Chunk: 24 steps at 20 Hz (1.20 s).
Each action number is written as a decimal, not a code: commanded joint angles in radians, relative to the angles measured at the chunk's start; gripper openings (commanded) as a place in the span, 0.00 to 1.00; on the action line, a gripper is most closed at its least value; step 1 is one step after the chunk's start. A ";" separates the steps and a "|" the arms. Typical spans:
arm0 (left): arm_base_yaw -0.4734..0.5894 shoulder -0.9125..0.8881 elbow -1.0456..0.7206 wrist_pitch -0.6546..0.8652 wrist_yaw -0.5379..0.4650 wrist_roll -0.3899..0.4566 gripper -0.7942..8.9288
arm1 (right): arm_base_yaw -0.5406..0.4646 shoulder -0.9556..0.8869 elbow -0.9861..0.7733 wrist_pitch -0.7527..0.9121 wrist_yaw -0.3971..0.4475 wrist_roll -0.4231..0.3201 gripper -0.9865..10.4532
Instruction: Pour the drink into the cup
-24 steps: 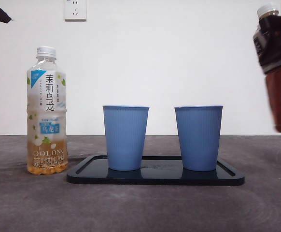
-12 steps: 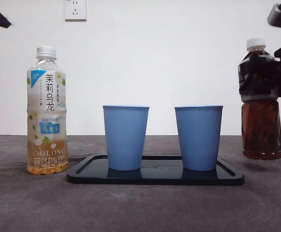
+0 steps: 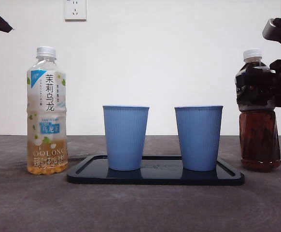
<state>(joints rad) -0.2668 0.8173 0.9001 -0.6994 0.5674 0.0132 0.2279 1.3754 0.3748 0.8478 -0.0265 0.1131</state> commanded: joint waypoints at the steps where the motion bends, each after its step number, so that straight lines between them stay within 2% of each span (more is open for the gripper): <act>1: -0.004 0.007 0.002 0.015 0.000 0.013 0.59 | 0.003 0.003 0.019 0.053 0.000 0.014 0.30; 5: -0.004 0.007 0.000 0.012 0.000 0.013 0.59 | -0.002 0.001 0.019 0.002 0.008 0.014 0.46; 9: -0.004 0.007 -0.019 0.017 0.000 0.013 0.59 | -0.003 -0.057 0.019 -0.072 0.003 0.016 0.52; 12: -0.004 0.007 -0.025 0.019 0.000 0.012 0.59 | -0.003 -0.177 0.019 -0.201 0.003 0.029 0.52; 16: -0.004 0.007 -0.025 0.018 0.000 0.012 0.59 | -0.001 -0.415 0.025 -0.473 -0.001 0.105 0.52; 19: -0.004 0.007 -0.025 0.015 -0.003 0.008 0.59 | -0.001 -0.599 0.089 -0.773 -0.033 0.146 0.52; 21: -0.004 0.007 -0.026 0.007 -0.022 0.000 0.59 | -0.001 -0.692 0.178 -1.009 -0.067 0.131 0.52; 24: -0.004 0.007 -0.027 -0.001 -0.045 -0.007 0.59 | -0.001 -0.771 0.341 -1.322 -0.151 0.062 0.52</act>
<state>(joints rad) -0.2668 0.8173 0.8700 -0.7086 0.5209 0.0093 0.2226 0.5987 0.7048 -0.4465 -0.1741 0.2062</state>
